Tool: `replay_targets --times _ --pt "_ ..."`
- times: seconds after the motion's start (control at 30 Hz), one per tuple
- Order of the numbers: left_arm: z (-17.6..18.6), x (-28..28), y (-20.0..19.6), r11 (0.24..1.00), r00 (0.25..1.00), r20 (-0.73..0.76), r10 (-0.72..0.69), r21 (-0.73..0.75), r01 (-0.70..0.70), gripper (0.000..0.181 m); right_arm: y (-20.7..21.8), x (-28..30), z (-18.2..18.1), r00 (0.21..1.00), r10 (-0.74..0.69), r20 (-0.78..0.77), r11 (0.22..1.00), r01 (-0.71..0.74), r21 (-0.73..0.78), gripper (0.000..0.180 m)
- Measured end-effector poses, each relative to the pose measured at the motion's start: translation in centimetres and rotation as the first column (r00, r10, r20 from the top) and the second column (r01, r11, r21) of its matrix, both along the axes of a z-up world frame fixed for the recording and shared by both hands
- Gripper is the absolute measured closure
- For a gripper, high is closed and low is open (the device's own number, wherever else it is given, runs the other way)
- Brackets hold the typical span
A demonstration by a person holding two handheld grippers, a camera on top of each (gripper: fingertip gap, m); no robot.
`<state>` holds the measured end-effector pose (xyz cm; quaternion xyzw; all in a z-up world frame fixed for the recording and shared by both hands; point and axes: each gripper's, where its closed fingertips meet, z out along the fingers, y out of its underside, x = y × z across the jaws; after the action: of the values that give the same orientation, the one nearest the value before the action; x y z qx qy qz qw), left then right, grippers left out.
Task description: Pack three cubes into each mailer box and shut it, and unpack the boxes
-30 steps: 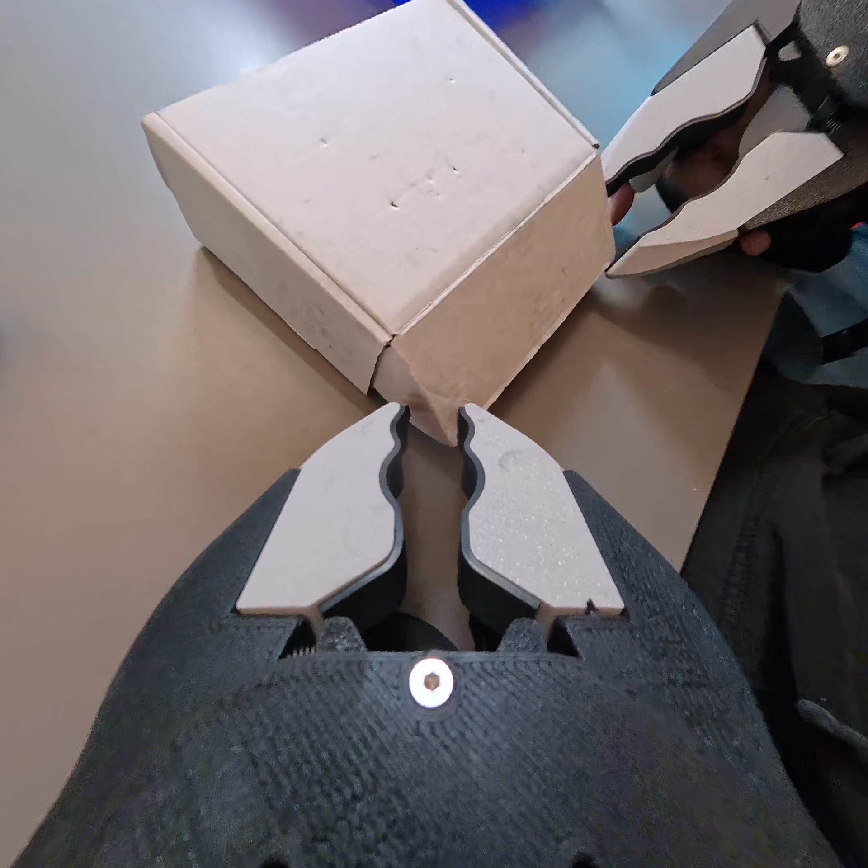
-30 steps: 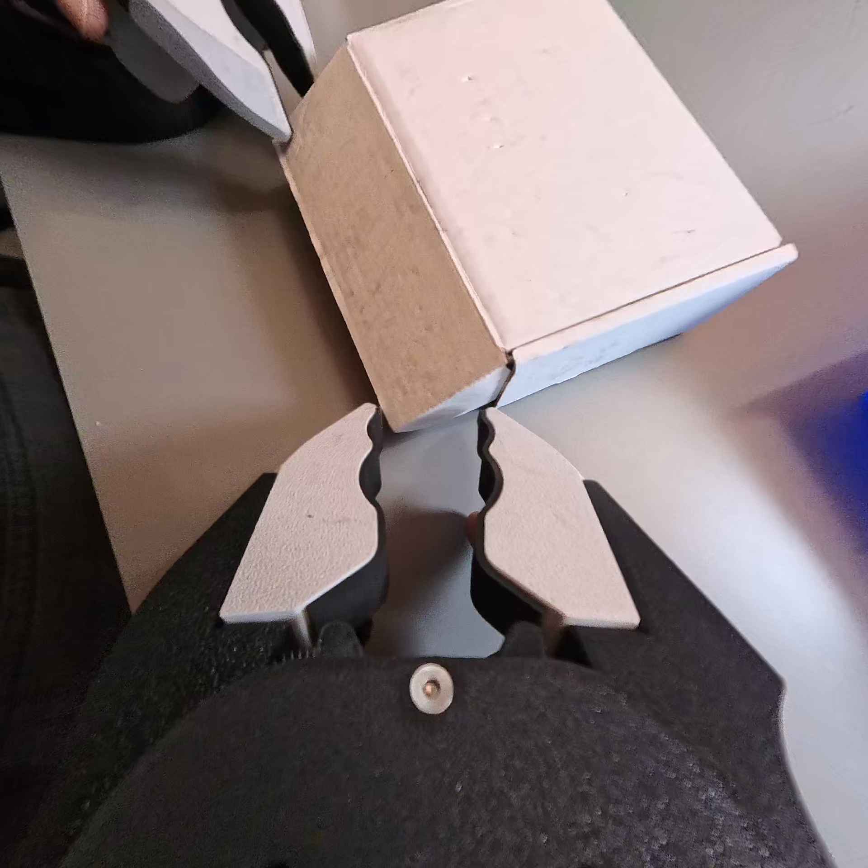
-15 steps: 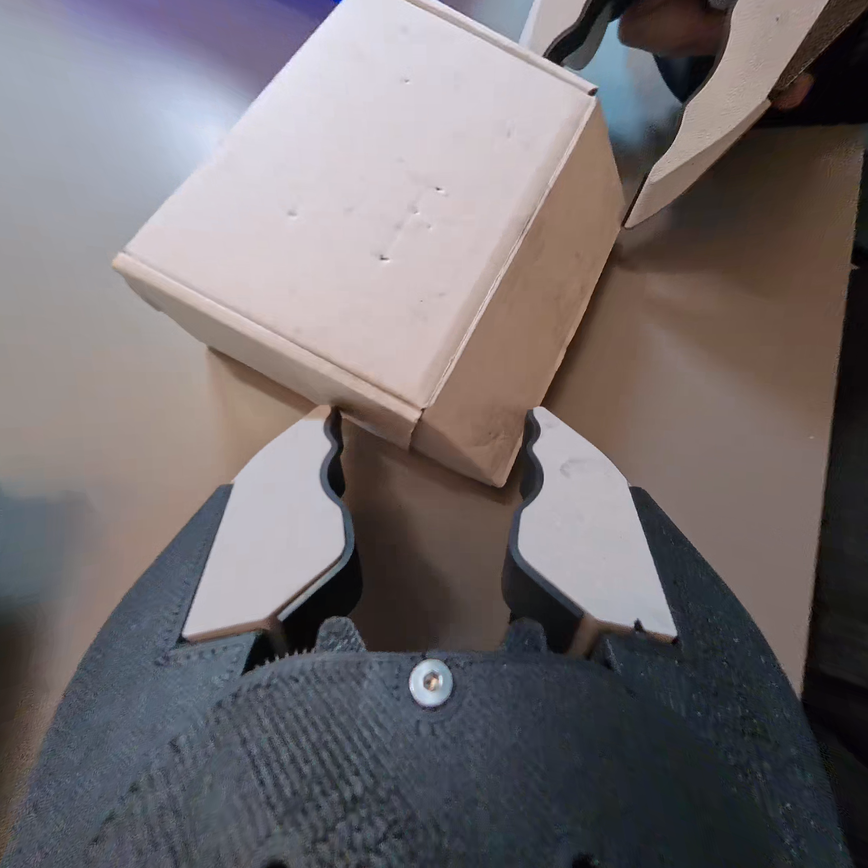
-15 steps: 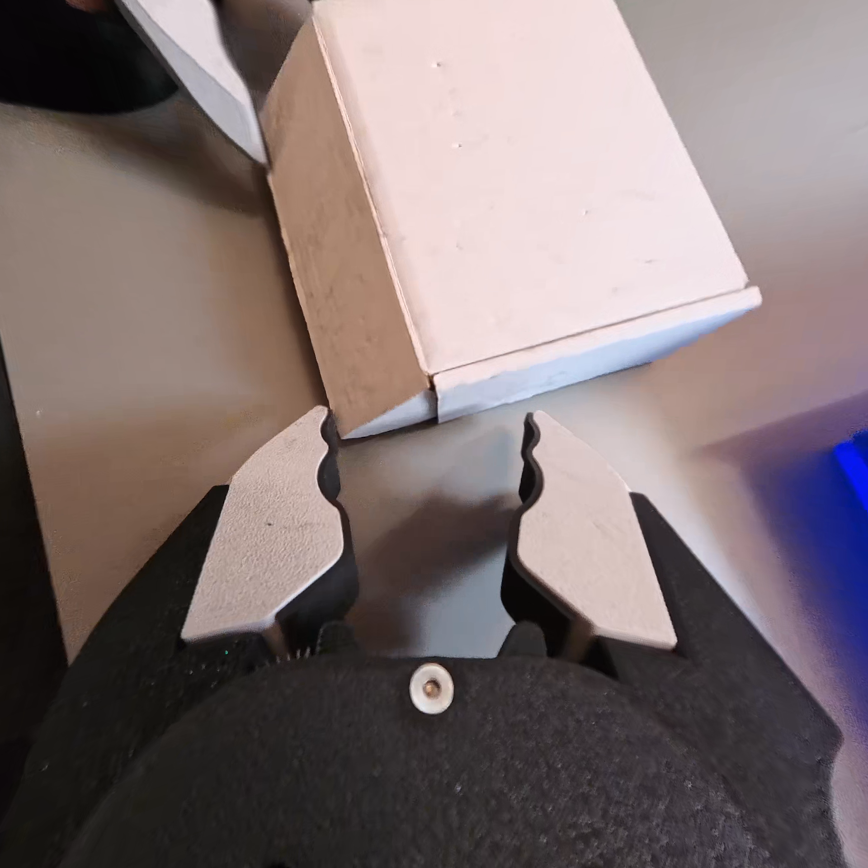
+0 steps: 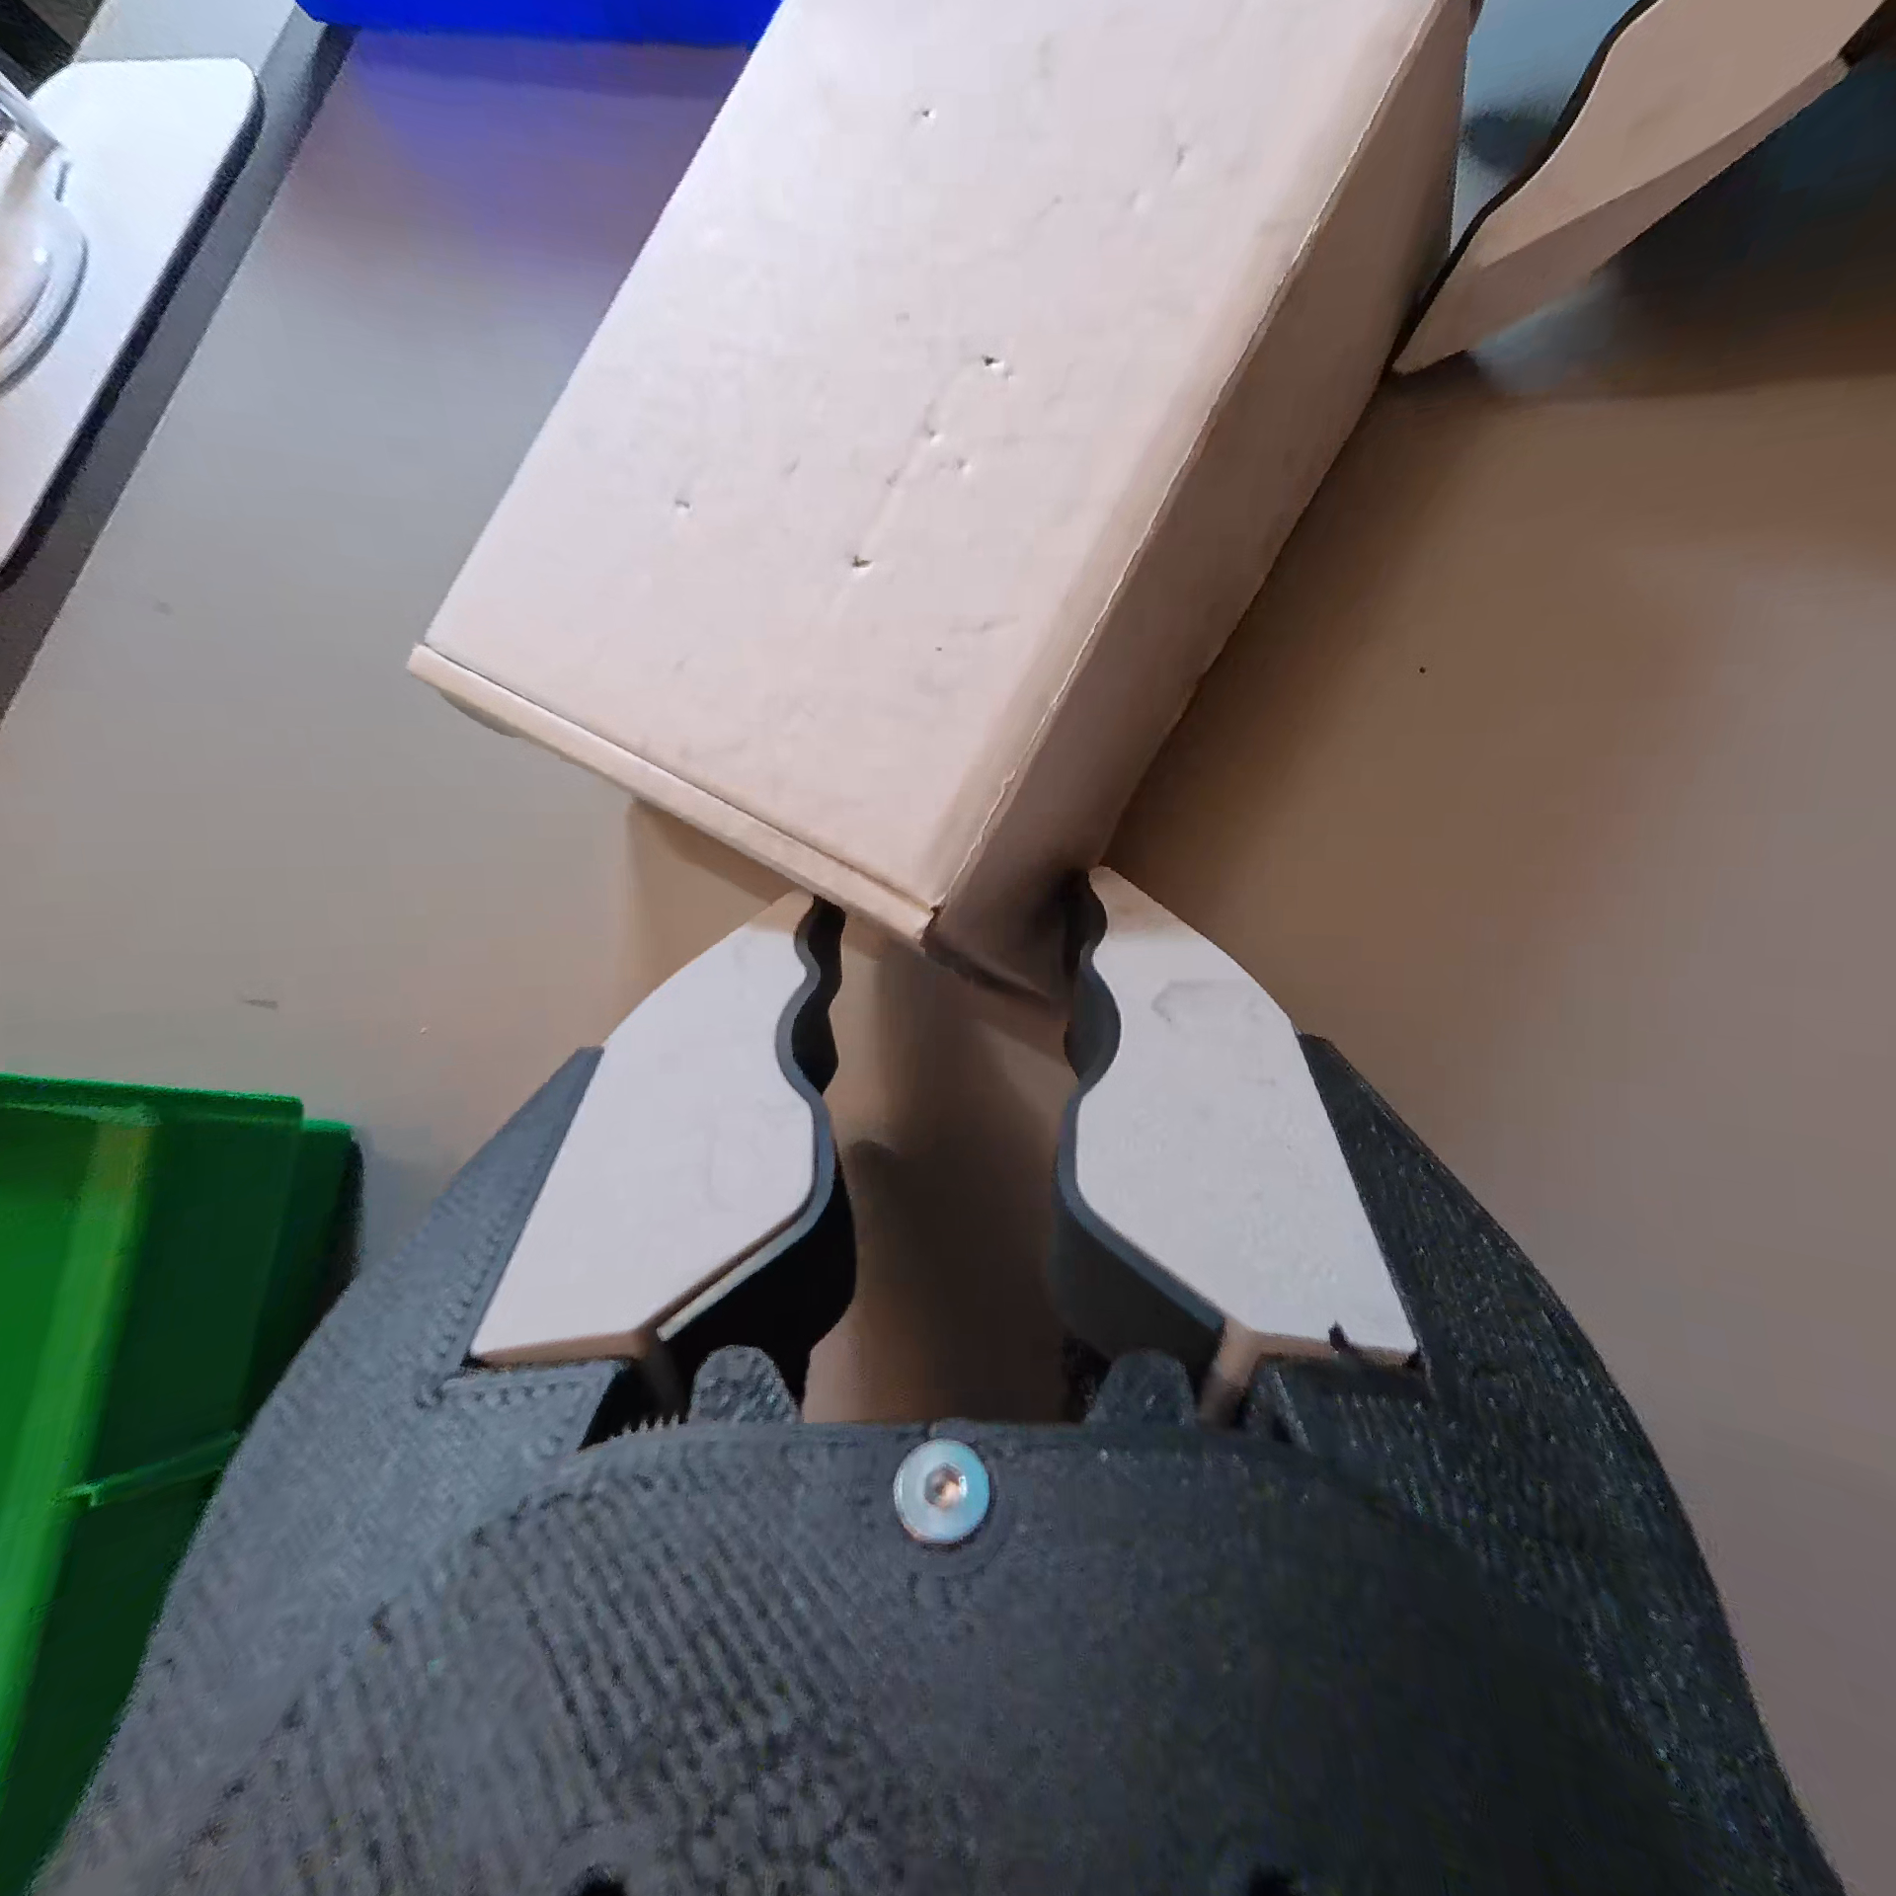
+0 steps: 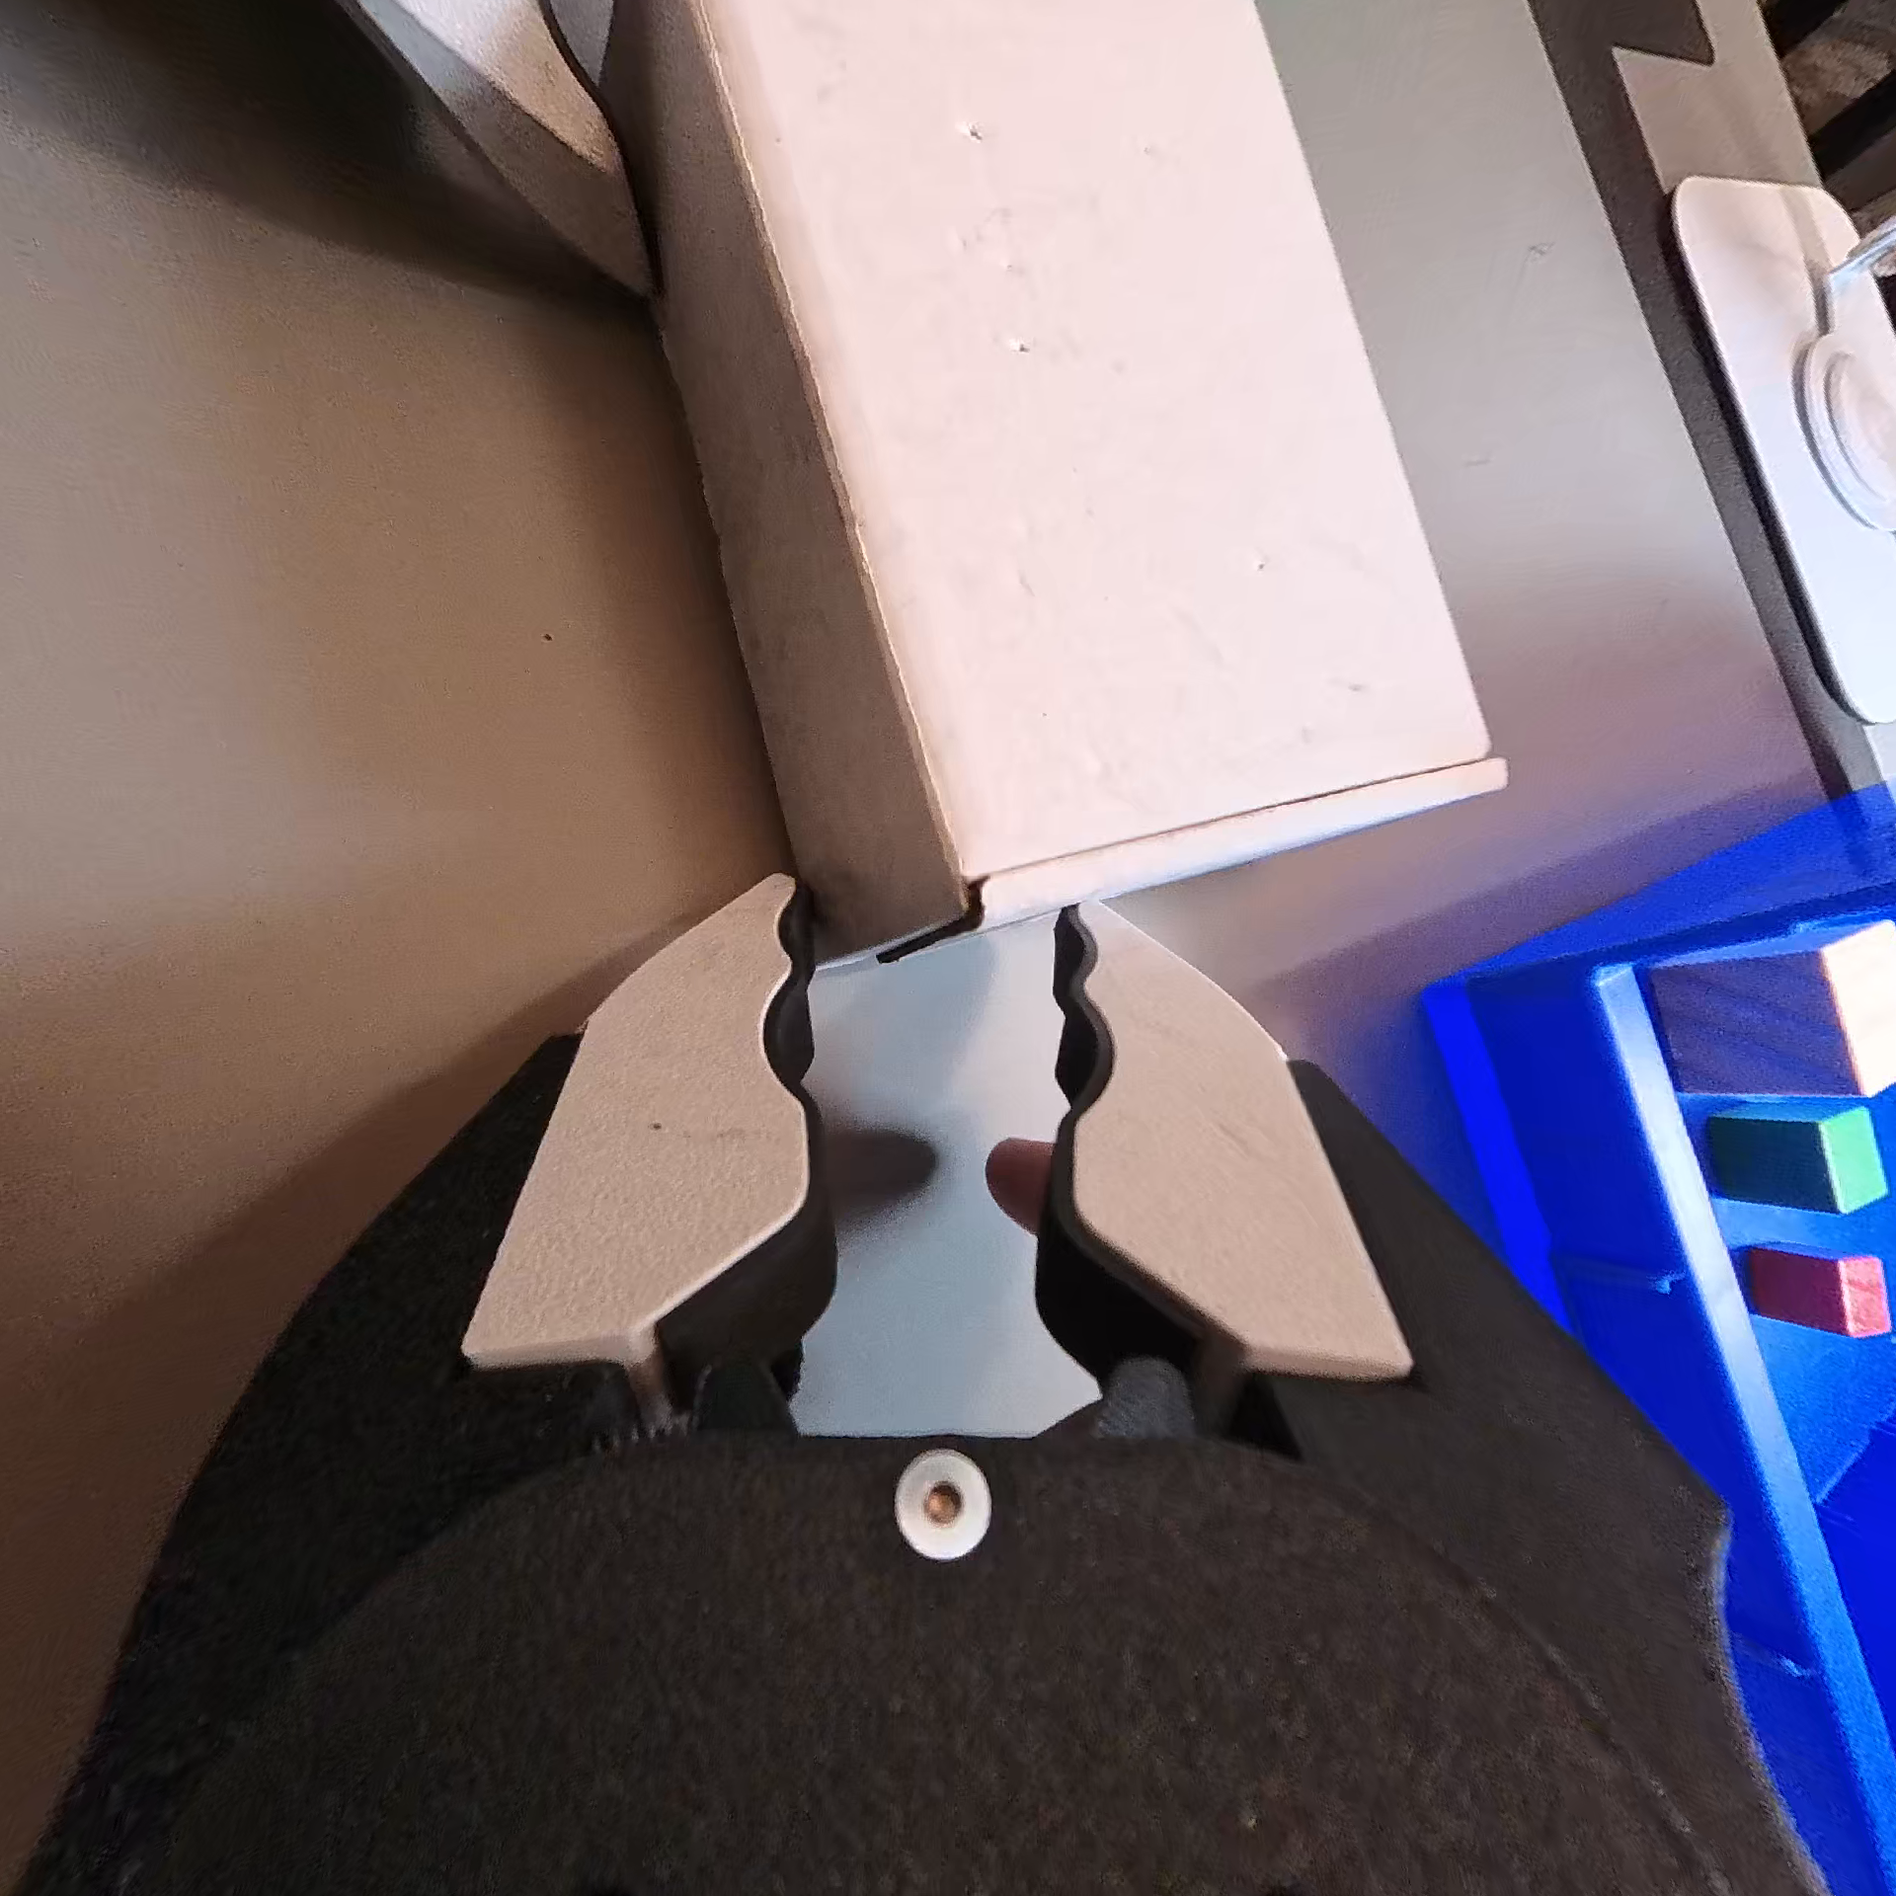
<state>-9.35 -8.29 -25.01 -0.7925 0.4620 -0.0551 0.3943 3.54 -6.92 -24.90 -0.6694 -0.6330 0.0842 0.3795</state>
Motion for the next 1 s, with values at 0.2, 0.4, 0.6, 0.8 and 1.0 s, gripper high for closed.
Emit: replay_targets --times 0.2,0.4,0.6,0.8,1.0 --pt "0.0 0.0 0.0 1.0 1.0 0.023 0.007 -0.025 -0.007 0.137 0.1 0.1 0.0 1.0 -0.015 -0.017 0.999 0.016 0.029 0.141" --pt "0.0 0.0 -0.4 0.998 0.999 0.043 -0.021 -0.051 0.023 0.136 -0.5 0.4 -0.2 1.0 0.018 -0.021 1.0 -0.018 0.008 0.152" --pt "0.3 -0.1 -0.7 0.998 0.998 0.04 -0.058 -0.007 0.058 0.136 -1.1 1.5 0.0 0.997 0.062 0.049 0.997 -0.06 -0.049 0.133" --pt "1.0 0.1 -0.5 0.998 0.994 0.1 -0.054 -0.022 0.057 0.145 0.6 -0.1 5.5 0.997 0.039 0.064 0.989 -0.03 -0.145 0.091" --pt "0.9 1.2 -0.5 0.997 0.998 0.047 -0.05 0.058 0.047 0.156 2.3 -4.8 4.3 0.944 0.162 0.287 0.964 -0.088 -0.253 0.073"
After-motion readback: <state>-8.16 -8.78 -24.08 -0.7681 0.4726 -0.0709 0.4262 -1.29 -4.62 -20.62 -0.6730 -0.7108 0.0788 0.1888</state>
